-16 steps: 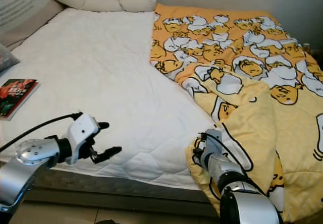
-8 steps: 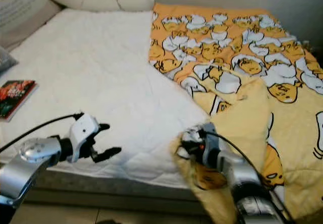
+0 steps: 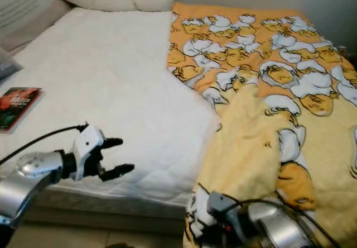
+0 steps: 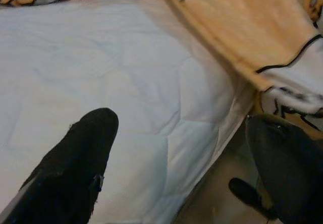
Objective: Clean up the room
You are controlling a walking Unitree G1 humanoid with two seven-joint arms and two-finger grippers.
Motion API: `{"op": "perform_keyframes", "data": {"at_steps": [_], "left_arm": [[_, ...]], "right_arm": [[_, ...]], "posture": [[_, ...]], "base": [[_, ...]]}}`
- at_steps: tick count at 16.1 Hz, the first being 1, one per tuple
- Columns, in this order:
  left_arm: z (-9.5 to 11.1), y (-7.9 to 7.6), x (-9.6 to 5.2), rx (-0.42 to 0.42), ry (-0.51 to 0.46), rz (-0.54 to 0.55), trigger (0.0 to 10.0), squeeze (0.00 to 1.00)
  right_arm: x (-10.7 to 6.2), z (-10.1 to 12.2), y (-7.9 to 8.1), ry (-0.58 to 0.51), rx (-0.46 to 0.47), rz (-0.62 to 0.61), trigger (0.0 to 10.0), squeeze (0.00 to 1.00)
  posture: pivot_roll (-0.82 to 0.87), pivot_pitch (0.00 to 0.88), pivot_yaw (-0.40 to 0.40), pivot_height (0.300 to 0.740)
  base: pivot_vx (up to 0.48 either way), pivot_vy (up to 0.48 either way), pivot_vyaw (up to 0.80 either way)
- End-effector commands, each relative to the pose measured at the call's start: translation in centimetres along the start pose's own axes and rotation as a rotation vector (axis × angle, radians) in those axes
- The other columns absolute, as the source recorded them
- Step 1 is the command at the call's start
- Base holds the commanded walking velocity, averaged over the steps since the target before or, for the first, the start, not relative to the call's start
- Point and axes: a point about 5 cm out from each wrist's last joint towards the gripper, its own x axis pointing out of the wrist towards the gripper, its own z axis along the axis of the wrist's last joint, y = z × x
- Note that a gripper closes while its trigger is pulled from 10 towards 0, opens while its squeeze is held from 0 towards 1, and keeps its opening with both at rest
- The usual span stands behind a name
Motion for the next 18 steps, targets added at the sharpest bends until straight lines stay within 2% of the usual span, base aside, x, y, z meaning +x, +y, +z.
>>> {"op": "perform_keyframes", "data": {"at_steps": [1, 3, 4, 7, 9, 12, 14, 15, 17, 18], "left_arm": [[0.3, 0.1, 0.2, 0.034, 0.006, -0.013, 10.0, 1.0], [0.3, 0.1, 0.3, 0.034, 0.006, -0.019, 10.0, 1.0], [0.3, 0.0, 0.4, 0.036, 0.008, -0.026, 10.0, 1.0], [0.3, 0.0, 0.6, 0.046, 0.014, -0.036, 10.0, 1.0], [0.2, 0.1, 0.6, 0.052, 0.015, -0.029, 10.0, 1.0], [0.2, 0.1, 0.6, 0.056, 0.015, -0.029, 10.0, 1.0], [0.2, 0.1, 0.7, 0.061, 0.016, -0.029, 10.0, 1.0], [0.2, 0.1, 0.7, 0.063, 0.015, -0.027, 10.0, 1.0], [0.2, 0.2, 0.8, 0.066, 0.015, -0.022, 10.0, 1.0], [0.2, 0.1, 0.9, 0.068, 0.016, -0.022, 10.0, 1.0]], "right_arm": [[2.5, -3.2, 0.6, 0.089, 0.024, -0.074, 10.0, 0.0], [1.8, -1.9, -0.4, -0.013, 0.072, -0.148, 10.0, 0.0], [1.1, -0.7, -0.9, -0.092, 0.092, -0.156, 10.0, 1.0], [0.0, 1.4, -2.1, -0.231, 0.055, -0.172, 10.0, 1.0], [-1.4, 5.8, -3.5, -0.499, 0.045, -0.272, 10.0, 1.0], [-3.7, 10.3, -3.4, -0.724, 0.052, -0.251, 10.0, 1.0], [-4.1, 11.3, -3.1, -0.732, 0.04, -0.209, 10.0, 1.0], [-4.1, 11.4, -3.2, -0.696, 0.025, -0.24, 10.0, 1.0], [-4.0, 11.6, -5.3, -0.574, 0.048, -0.534, 10.0, 1.0], [-4.3, 11.6, -7.0, -0.537, 0.107, -0.764, 10.0, 1.0]], "posture": [[-0.02, 0.0, 0.029, 0.74], [-0.03, 0.0, 0.033, 0.74], [-0.03, 0.0, 0.035, 0.74], [-0.04, 0.0, 0.034, 0.74], [-0.04, 0.0, 0.031, 0.74], [-0.03, 0.0, 0.032, 0.74], [-0.03, 0.0, 0.031, 0.74], [-0.03, 0.0, 0.03, 0.74], [-0.03, 0.0, 0.029, 0.74], [-0.03, 0.0, 0.029, 0.74]], "base": [[0.0, 0.0, 0.0], [0.0, 0.0, 0.0], [0.0, 0.0, 0.0], [0.0, 0.0, 0.0], [0.0, 0.0, 0.0], [0.0, 0.0, 0.0], [0.0, 0.0, 0.0], [0.0, 0.0, 0.0], [0.0, 0.0, 0.0], [0.0, 0.0, 0.0]]}}
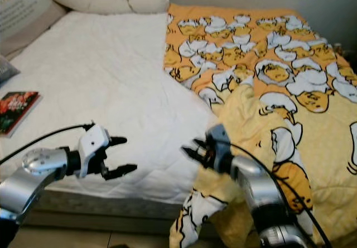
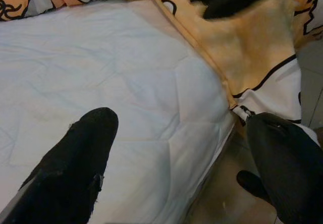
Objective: Clean up the room
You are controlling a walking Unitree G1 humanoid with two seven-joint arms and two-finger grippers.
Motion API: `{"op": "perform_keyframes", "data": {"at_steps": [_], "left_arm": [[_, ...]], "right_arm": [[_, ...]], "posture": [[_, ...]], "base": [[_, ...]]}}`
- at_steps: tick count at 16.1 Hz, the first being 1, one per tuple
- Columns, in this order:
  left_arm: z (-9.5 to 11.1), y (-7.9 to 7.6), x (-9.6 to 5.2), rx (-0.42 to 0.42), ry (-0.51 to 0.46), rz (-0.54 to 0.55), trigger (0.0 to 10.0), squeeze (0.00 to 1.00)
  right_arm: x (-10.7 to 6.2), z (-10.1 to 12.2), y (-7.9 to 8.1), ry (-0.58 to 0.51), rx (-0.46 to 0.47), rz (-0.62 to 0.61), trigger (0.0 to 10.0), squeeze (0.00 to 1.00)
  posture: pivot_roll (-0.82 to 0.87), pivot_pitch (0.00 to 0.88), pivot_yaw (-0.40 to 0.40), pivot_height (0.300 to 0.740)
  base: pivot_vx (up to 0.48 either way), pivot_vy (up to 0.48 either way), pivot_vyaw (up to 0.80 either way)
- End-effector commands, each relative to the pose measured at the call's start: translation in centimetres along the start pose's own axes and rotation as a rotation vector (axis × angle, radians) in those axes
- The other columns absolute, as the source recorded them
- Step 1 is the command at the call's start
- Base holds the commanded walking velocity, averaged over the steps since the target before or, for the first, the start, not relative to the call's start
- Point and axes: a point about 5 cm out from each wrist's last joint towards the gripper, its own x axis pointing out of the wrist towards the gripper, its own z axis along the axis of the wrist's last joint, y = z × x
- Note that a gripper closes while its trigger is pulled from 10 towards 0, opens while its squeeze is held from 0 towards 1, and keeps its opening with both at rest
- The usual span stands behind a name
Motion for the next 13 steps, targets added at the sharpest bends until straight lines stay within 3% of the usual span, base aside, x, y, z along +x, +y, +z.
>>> {"op": "perform_keyframes", "data": {"at_steps": [1, 5, 7, 10, 11, 13], "left_arm": [[0.2, 0.0, 0.1, 0.017, 0.006, 0.002, 10.0, 1.0], [0.6, -0.2, -0.2, 0.036, 0.01, -0.007, 10.0, 1.0], [1.0, -0.4, -0.6, 0.044, 0.011, -0.021, 10.0, 1.0], [1.0, -0.7, -1.0, 0.045, 0.022, -0.037, 10.0, 1.0], [1.0, -0.9, -1.4, 0.048, 0.034, -0.048, 10.0, 1.0], [1.2, -1.1, -1.9, 0.051, 0.046, -0.055, 10.0, 1.0]], "right_arm": [[0.2, 0.1, -1.4, 0.021, -0.005, -0.202, 10.0, 1.0], [2.2, 0.1, -1.0, 0.068, -0.032, -0.336, 10.0, 1.0], [3.5, -0.4, -0.6, 0.172, -0.119, -0.457, 10.0, 1.0], [3.9, -0.9, -0.3, 0.226, -0.125, -0.517, 10.0, 1.0], [4.4, -1.5, 0.6, 0.249, -0.068, -0.488, 10.0, 0.0], [4.3, -2.3, 0.8, 0.294, -0.101, -0.509, 10.0, 0.0]], "posture": [[-0.02, 0.0, 0.028, 0.74], [0.01, 0.0, 0.028, 0.74], [0.04, 0.0, 0.026, 0.74], [0.06, 0.006, 0.025, 0.74], [0.08, 0.035, 0.021, 0.74], [0.1, 0.058, 0.02, 0.74]], "base": [[0.0, 0.0, 0.0], [0.0, 0.0, 0.0], [0.0, 0.0, 0.0], [0.0, 0.0, 0.0], [0.0, 0.0, 0.0], [0.0, 0.0, 0.0]]}}
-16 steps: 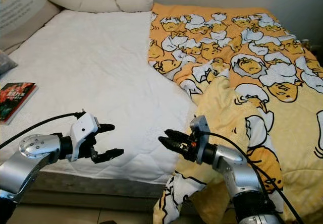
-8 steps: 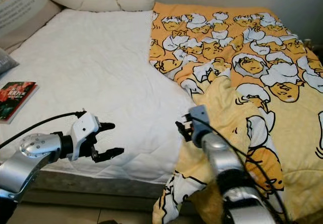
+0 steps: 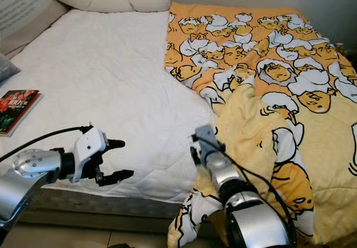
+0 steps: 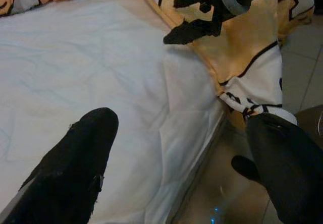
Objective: Clean up the room
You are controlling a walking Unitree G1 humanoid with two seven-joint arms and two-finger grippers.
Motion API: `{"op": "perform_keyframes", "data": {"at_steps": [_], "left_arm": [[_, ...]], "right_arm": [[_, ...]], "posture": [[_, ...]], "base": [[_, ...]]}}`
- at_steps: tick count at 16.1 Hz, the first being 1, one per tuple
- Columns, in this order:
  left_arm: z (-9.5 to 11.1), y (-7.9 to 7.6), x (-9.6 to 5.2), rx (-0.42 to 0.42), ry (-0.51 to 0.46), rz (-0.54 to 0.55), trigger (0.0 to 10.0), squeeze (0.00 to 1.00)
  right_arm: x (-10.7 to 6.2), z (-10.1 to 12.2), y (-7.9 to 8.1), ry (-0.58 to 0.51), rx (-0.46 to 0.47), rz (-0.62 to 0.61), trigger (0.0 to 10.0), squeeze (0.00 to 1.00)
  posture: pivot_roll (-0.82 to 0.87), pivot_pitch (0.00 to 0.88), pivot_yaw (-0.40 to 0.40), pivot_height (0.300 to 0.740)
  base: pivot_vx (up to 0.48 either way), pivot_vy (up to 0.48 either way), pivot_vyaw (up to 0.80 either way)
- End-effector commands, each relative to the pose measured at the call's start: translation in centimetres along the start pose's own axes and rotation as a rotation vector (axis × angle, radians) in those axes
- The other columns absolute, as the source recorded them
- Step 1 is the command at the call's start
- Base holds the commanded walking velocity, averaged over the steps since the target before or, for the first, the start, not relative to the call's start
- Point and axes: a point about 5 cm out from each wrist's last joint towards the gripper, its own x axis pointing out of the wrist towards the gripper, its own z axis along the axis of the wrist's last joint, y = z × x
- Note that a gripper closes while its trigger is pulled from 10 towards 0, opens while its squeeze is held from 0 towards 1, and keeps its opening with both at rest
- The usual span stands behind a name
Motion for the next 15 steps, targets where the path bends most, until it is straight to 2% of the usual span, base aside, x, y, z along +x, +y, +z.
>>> {"op": "perform_keyframes", "data": {"at_steps": [1, 3, 4, 5, 6, 9, 15], "left_arm": [[0.3, -0.1, -0.4, 0.006, 0.003, -0.006, 10.0, 1.0], [0.3, -0.4, -1.0, 0.006, 0.016, -0.019, 10.0, 1.0], [0.2, -0.6, -1.1, 0.005, 0.025, -0.029, 10.0, 1.0], [0.1, -0.7, -1.2, 0.006, 0.033, -0.035, 10.0, 1.0], [0.1, -0.8, -1.2, 0.003, 0.034, -0.037, 10.0, 1.0], [0.2, -0.9, -0.8, -0.003, 0.029, -0.041, 10.0, 1.0], [0.3, -0.8, -0.5, -0.008, 0.022, -0.036, 10.0, 1.0]], "right_arm": [[0.0, 0.1, -0.2, 0.014, 0.011, -0.029, 10.0, 0.0], [0.0, -0.7, -0.5, 0.044, 0.017, -0.054, 10.0, 0.0], [0.0, -1.1, -0.6, 0.058, 0.018, -0.062, 6.1, 0.0], [-0.1, -1.6, -0.8, 0.077, 0.015, -0.078, 3.2, 0.0], [-0.1, -2.0, -0.9, 0.087, 0.051, -0.083, 0.0, 0.0], [-0.2, -2.5, -1.1, 0.096, 0.095, -0.069, 0.0, 0.0], [-0.2, -2.5, -1.5, 0.095, 0.127, -0.069, 0.0, 0.0]], "posture": [[0.11, 0.068, 0.022, 0.74], [0.12, 0.096, 0.028, 0.74], [0.13, 0.103, 0.031, 0.74], [0.13, 0.107, 0.031, 0.74], [0.13, 0.109, 0.032, 0.74], [0.11, 0.098, 0.029, 0.74], [0.1, 0.088, 0.017, 0.74]], "base": [[0.0, 0.0, 0.0], [0.0, 0.0, 0.0], [0.0, 0.0, 0.0], [0.0, 0.0, 0.0], [0.0, 0.0, 0.0], [0.0, 0.0, 0.0], [0.0, 0.0, 0.0]]}}
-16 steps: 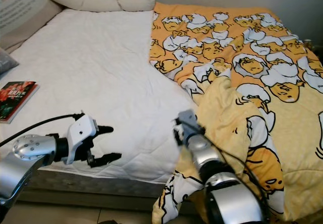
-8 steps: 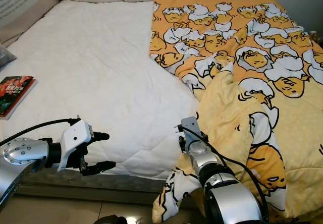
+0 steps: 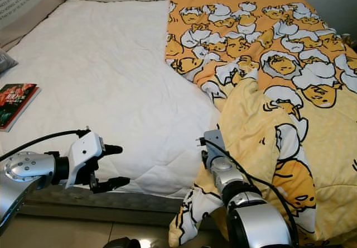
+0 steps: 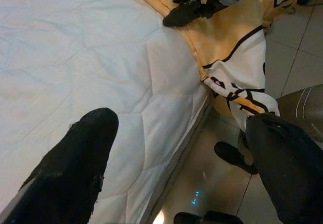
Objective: Clean up the room
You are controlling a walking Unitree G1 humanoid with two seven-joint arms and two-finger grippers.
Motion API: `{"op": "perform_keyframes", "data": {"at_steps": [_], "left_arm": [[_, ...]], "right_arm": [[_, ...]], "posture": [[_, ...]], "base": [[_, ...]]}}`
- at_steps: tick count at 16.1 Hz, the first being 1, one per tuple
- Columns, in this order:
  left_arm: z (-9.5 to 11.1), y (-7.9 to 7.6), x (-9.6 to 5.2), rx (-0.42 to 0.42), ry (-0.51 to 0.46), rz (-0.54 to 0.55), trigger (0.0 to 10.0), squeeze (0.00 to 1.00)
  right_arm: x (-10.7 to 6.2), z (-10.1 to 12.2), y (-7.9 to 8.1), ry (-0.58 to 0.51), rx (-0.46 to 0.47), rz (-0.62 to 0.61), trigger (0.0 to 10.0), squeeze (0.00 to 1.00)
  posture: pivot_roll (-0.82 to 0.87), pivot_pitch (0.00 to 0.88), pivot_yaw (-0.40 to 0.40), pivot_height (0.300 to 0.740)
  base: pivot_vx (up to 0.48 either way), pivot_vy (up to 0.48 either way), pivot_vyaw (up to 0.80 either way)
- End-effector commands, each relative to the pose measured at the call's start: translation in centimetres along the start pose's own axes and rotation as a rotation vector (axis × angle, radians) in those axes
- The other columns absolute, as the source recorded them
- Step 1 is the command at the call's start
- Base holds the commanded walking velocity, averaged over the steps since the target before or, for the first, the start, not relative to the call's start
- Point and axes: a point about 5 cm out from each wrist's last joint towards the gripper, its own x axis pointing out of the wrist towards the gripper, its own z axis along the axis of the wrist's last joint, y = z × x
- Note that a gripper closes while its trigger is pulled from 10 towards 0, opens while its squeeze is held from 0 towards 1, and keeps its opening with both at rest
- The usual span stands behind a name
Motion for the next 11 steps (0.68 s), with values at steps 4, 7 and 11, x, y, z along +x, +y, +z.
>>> {"op": "perform_keyframes", "data": {"at_steps": [4, 7, 11], "left_arm": [[0.1, -0.2, 0.2, 0.002, -0.004, 0.002, 10.0, 1.0], [0.2, -0.1, 0.4, 0.002, -0.011, 0.005, 10.0, 1.0], [0.5, 0.3, 0.9, 0.01, -0.019, -0.001, 10.0, 1.0]], "right_arm": [[0.0, -1.1, -0.5, 0.032, 0.049, 0.01, 0.0, 0.0], [0.0, -1.0, -0.8, 0.022, 0.074, 0.024, 0.0, 0.0], [-0.1, -0.9, -1.7, -0.028, 0.143, 0.099, 0.0, 0.0]], "posture": [[0.09, 0.072, 0.01, 0.74], [0.08, 0.063, 0.013, 0.74], [0.06, 0.056, 0.025, 0.74]], "base": [[0.0, 0.0, 0.0], [0.0, 0.0, 0.0], [0.0, 0.0, 0.0]]}}
